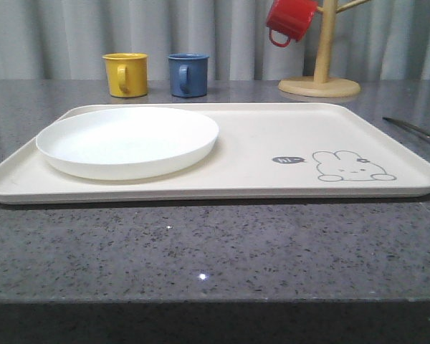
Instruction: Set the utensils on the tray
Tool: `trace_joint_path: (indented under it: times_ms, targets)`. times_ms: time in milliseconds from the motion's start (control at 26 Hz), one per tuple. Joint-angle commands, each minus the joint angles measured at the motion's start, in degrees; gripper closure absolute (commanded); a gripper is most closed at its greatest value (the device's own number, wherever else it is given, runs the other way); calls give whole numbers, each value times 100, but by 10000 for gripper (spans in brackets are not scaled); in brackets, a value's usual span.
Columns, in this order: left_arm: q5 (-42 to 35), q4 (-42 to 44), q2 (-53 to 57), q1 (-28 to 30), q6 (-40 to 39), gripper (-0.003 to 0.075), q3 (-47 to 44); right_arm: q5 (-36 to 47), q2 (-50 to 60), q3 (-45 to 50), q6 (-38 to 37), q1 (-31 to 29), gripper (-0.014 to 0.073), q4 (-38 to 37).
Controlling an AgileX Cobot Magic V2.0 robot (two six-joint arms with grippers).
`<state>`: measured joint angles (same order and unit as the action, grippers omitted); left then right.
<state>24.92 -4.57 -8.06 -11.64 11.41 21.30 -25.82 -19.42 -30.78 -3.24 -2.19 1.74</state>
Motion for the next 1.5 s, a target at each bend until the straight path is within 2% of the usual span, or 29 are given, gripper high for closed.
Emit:
trace_joint_path:
  times_ms: [0,692,808,923,1231,1462]
  targets:
    - [-509,-73,-56,10,-55,738,139,466,-93,-207,35,-34,23,-71]
    - [-509,-73,-56,10,-55,738,139,508,-93,-207,35,-34,25,-71]
    - [-509,-73,-56,10,-55,738,139,461,-205,-237,35,-23,75,-71]
    - [-509,-73,-56,10,-55,738,139,167,-795,-465,41,-22,140,-112]
    - [-509,-73,-56,10,-55,738,139,-1300,-3535,-2004,52,-6,141,-290]
    - [-509,-73,-56,10,-55,738,139,-2003,-5371,-3235,219,369,141,-290]
